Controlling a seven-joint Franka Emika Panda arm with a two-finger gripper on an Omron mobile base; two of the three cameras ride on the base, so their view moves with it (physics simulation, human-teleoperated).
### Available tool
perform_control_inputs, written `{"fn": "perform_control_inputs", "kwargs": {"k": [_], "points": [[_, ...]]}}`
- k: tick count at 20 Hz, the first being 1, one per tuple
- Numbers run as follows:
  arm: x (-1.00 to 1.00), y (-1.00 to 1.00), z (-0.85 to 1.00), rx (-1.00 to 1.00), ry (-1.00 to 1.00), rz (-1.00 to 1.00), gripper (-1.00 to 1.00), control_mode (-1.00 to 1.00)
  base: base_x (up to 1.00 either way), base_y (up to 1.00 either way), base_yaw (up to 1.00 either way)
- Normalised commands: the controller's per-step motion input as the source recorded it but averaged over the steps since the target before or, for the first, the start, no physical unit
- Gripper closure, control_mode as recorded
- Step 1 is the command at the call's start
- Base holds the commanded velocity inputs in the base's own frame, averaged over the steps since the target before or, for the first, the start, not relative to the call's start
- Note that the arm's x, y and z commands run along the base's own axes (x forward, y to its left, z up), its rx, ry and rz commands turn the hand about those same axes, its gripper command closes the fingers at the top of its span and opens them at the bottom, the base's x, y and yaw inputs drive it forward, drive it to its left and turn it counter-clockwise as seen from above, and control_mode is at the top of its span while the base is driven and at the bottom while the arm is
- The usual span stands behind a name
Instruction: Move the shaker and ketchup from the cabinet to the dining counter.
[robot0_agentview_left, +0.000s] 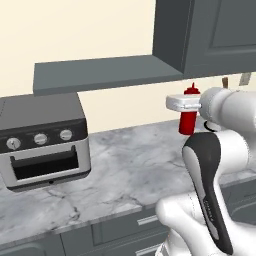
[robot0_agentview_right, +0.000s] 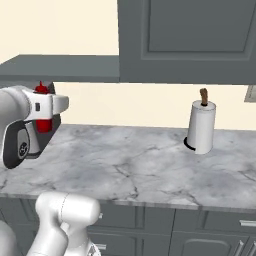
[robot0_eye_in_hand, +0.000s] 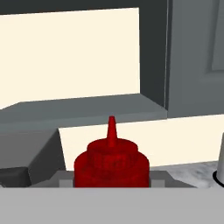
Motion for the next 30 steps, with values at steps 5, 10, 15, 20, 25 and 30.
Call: {"fn": "perform_control_inputs", "kwargs": {"k": [5, 10, 15, 20, 25, 30], "points": [[-0.14, 0.01, -0.01, 0.0, 0.0, 0.0, 1.0, 1.0, -0.8, 0.0, 0.0], [0.0, 0.0, 0.0, 0.0, 0.0, 0.0, 1.0, 1.0, -0.83, 0.14, 0.2], [0.0, 0.0, 0.0, 0.0, 0.0, 0.0, 1.0, 1.0, -0.06, 0.5, 0.81], [0.0, 0.0, 0.0, 0.0, 0.0, 0.0, 1.0, 1.0, 0.0, 0.47, 0.9], [0.0, 0.0, 0.0, 0.0, 0.0, 0.0, 1.0, 1.0, 0.0, 0.49, 0.9], [0.0, 0.0, 0.0, 0.0, 0.0, 0.0, 1.0, 1.0, 0.0, 0.46, 0.86]]}}
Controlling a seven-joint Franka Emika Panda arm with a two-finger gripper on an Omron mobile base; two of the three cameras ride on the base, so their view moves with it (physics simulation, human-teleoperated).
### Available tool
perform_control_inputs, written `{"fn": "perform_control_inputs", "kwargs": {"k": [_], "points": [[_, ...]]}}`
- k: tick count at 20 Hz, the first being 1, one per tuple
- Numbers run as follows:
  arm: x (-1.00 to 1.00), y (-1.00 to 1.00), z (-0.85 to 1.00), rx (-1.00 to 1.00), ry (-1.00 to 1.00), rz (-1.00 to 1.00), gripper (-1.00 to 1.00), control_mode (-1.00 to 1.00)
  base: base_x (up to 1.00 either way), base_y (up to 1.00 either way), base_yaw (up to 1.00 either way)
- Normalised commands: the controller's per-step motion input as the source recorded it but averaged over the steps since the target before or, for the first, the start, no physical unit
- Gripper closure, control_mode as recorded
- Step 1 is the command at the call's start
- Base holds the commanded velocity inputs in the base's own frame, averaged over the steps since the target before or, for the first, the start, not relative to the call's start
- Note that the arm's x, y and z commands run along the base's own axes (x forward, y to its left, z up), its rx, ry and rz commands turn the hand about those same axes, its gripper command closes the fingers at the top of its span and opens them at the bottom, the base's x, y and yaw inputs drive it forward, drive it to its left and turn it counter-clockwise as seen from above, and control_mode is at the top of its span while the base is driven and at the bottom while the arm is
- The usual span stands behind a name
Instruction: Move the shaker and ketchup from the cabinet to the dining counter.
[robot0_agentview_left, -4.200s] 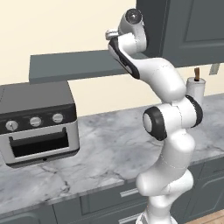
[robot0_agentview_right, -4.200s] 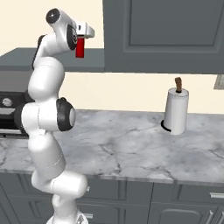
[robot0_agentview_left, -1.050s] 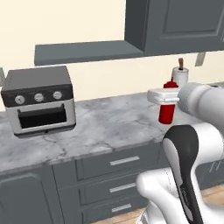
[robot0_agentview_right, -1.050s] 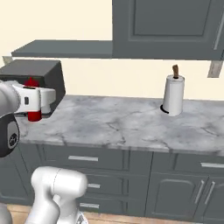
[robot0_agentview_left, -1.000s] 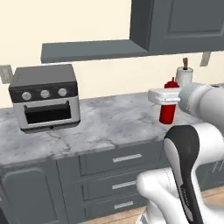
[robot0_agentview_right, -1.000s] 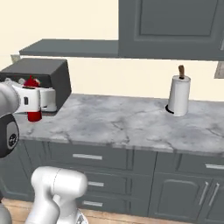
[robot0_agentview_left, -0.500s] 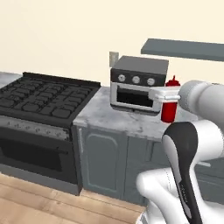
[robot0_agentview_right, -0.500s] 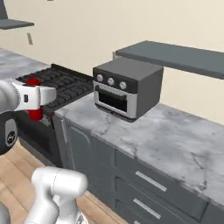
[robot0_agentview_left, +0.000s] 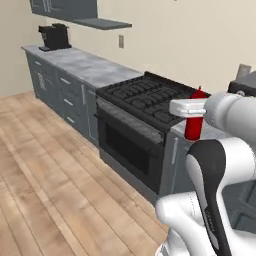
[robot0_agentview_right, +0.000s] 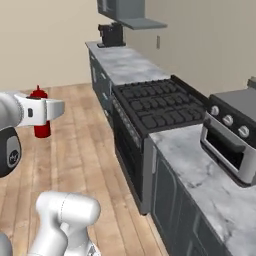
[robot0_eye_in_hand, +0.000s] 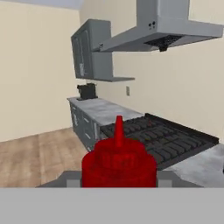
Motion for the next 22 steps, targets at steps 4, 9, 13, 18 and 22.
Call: {"fn": "perform_control_inputs", "kwargs": {"k": [4, 9, 13, 18, 22], "points": [[0.0, 0.0, 0.0, 0.0, 0.0, 0.0, 1.0, 1.0, 0.03, 0.41, 0.81], [0.0, 0.0, 0.0, 0.0, 0.0, 0.0, 1.0, 1.0, 0.31, 0.25, 0.74], [0.0, 0.0, 0.0, 0.0, 0.0, 0.0, 1.0, 1.0, 0.96, 0.13, 0.31], [0.0, 0.0, 0.0, 0.0, 0.0, 0.0, 1.0, 1.0, 1.0, 0.07, 0.0], [0.0, 0.0, 0.0, 0.0, 0.0, 0.0, 1.0, 1.0, 1.0, 0.13, 0.0]]}}
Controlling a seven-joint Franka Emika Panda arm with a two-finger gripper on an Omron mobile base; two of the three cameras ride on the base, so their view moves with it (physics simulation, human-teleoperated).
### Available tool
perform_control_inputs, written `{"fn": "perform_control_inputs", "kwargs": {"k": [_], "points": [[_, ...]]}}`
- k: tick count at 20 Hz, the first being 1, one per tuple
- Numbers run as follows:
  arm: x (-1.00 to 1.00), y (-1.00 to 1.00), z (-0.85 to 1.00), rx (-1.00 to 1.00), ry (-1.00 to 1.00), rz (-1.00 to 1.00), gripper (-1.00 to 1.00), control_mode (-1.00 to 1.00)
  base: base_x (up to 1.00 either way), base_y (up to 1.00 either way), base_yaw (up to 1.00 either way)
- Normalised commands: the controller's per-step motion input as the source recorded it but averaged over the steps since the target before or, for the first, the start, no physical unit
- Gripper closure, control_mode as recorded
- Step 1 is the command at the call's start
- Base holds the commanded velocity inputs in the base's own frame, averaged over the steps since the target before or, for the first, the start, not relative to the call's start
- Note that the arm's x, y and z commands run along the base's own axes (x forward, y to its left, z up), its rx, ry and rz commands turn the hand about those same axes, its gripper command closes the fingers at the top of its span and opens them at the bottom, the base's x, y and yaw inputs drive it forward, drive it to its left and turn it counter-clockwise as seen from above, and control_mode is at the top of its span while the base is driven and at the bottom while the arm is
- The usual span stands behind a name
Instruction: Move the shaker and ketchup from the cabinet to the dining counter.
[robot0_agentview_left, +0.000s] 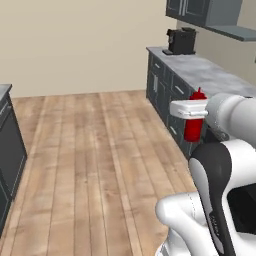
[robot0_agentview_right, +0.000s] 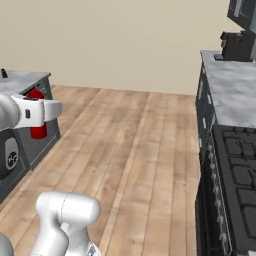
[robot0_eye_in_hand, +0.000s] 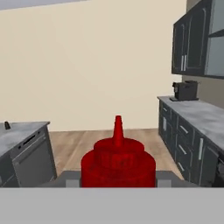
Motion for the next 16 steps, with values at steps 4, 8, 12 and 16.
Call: {"fn": "perform_control_inputs", "kwargs": {"k": [4, 8, 12, 16], "points": [[0.0, 0.0, 0.0, 0.0, 0.0, 0.0, 1.0, 1.0, 1.0, 0.13, 0.0], [0.0, 0.0, 0.0, 0.0, 0.0, 0.0, 1.0, 1.0, 1.0, 0.21, 0.05], [0.0, 0.0, 0.0, 0.0, 0.0, 0.0, 1.0, 1.0, 1.0, 0.03, 0.22], [0.0, 0.0, 0.0, 0.0, 0.0, 0.0, 1.0, 1.0, 1.0, 0.0, 0.35]]}}
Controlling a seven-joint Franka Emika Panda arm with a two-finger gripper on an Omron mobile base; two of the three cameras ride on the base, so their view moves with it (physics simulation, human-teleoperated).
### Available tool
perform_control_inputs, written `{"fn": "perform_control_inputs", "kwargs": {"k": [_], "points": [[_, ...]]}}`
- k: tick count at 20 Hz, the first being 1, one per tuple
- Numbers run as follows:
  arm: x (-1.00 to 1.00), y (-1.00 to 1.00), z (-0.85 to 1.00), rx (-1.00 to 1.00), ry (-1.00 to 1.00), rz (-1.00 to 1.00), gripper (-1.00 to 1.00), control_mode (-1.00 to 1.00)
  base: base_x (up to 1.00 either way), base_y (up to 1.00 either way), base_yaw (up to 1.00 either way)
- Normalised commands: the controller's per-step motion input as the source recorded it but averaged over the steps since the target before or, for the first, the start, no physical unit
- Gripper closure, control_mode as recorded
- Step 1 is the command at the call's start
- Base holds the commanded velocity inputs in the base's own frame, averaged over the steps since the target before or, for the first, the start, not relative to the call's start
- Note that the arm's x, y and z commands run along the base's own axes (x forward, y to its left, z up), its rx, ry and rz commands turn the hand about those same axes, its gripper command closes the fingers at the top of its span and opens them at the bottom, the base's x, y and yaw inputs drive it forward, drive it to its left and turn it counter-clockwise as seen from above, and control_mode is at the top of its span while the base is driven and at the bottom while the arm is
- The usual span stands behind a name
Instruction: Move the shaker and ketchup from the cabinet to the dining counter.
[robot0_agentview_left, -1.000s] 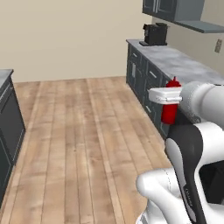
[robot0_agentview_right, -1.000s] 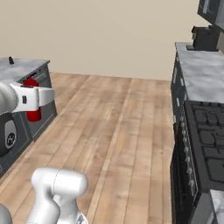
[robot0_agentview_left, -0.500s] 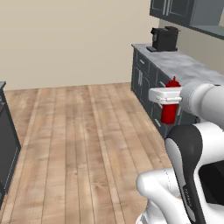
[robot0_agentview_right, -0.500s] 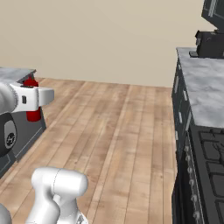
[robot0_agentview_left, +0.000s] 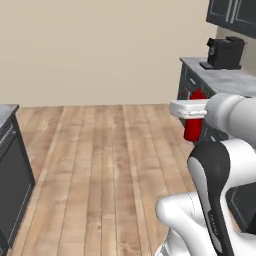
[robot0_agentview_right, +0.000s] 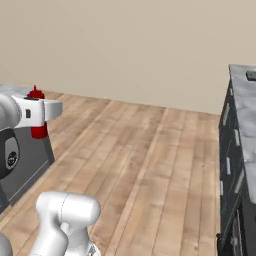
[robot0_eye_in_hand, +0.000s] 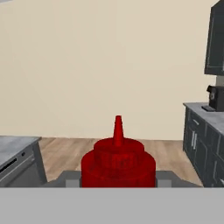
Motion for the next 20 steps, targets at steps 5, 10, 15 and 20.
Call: {"fn": "perform_control_inputs", "kwargs": {"k": [5, 10, 15, 20], "points": [[0.0, 0.0, 0.0, 0.0, 0.0, 0.0, 1.0, 1.0, 1.0, -0.07, 0.54], [0.0, 0.0, 0.0, 0.0, 0.0, 0.0, 1.0, 1.0, 1.0, -0.09, 0.57], [0.0, 0.0, 0.0, 0.0, 0.0, 0.0, 1.0, 1.0, 1.0, -0.12, 0.57], [0.0, 0.0, 0.0, 0.0, 0.0, 0.0, 1.0, 1.0, 1.0, -0.12, 0.56]]}}
